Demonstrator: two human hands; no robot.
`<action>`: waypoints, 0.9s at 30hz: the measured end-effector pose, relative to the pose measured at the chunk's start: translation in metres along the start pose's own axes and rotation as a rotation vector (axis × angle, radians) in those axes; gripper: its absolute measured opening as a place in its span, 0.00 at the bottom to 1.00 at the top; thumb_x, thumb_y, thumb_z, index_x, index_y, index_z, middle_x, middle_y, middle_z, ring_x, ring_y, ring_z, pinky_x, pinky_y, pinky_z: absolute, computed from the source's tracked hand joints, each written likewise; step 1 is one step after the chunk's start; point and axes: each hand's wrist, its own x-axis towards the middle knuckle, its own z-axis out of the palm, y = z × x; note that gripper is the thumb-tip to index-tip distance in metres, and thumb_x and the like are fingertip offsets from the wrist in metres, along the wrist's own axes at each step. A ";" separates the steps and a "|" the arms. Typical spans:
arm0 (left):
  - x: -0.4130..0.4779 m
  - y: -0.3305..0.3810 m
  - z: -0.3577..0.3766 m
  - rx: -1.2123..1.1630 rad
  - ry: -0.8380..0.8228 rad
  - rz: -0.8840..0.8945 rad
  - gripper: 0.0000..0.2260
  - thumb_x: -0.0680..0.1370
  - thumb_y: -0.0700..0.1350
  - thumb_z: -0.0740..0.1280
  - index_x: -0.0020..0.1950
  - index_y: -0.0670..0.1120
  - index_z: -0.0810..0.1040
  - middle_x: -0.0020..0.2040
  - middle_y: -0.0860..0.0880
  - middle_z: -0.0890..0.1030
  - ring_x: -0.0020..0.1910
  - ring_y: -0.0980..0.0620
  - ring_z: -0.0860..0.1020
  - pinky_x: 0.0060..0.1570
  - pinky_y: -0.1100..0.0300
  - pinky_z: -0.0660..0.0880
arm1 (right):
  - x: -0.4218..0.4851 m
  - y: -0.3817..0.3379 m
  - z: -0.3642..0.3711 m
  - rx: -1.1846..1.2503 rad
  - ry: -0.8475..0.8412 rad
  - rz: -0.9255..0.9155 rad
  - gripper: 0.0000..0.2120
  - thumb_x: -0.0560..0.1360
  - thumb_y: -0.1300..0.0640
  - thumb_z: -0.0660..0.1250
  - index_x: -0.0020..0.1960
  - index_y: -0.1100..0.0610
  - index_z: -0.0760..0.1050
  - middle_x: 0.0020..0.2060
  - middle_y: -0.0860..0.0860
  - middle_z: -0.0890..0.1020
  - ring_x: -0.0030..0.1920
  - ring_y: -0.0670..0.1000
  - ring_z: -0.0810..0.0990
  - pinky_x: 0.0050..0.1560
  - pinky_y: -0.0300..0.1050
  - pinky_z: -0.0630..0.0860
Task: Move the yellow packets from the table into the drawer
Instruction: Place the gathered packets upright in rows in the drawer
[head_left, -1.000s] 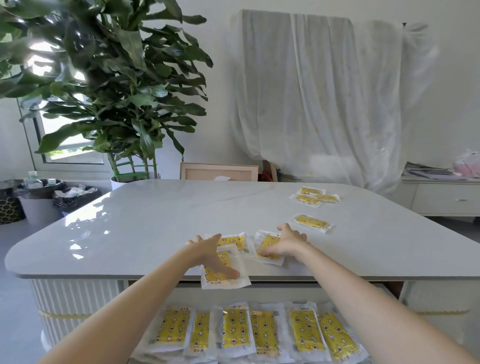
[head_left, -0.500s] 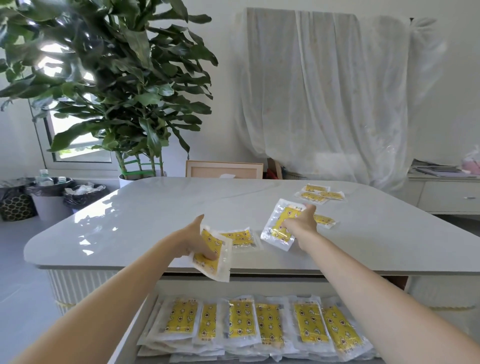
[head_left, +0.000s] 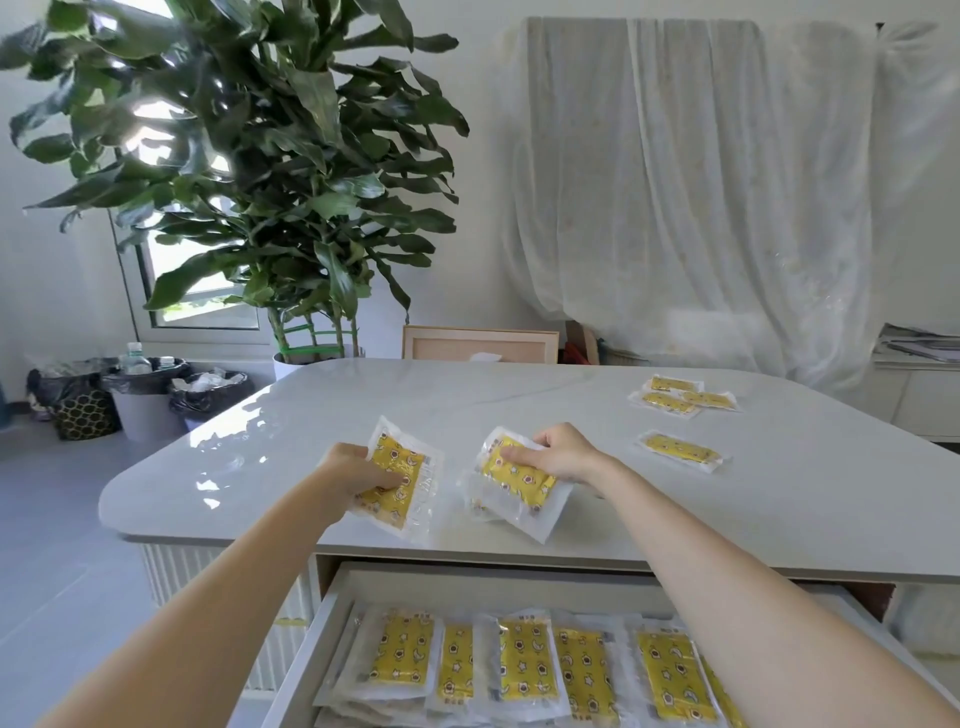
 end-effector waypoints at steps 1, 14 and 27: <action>0.002 -0.001 -0.001 -0.018 0.000 -0.006 0.21 0.70 0.35 0.75 0.61 0.36 0.75 0.42 0.44 0.80 0.43 0.44 0.80 0.44 0.53 0.78 | 0.003 0.001 0.004 -0.097 -0.009 0.003 0.23 0.68 0.41 0.74 0.30 0.54 0.66 0.30 0.49 0.72 0.32 0.49 0.70 0.35 0.42 0.64; 0.007 0.001 0.014 -0.033 -0.042 0.046 0.32 0.69 0.38 0.76 0.71 0.43 0.67 0.60 0.42 0.78 0.48 0.44 0.80 0.48 0.52 0.78 | 0.010 0.005 0.020 -0.286 -0.192 0.005 0.30 0.66 0.35 0.72 0.55 0.59 0.79 0.56 0.54 0.82 0.57 0.55 0.80 0.63 0.51 0.74; -0.048 0.006 0.026 0.025 -0.333 0.056 0.14 0.73 0.36 0.71 0.58 0.36 0.76 0.48 0.42 0.83 0.44 0.45 0.83 0.47 0.51 0.80 | -0.073 0.022 -0.032 -0.087 -0.306 0.140 0.14 0.75 0.45 0.68 0.46 0.56 0.75 0.40 0.50 0.82 0.38 0.47 0.81 0.40 0.41 0.80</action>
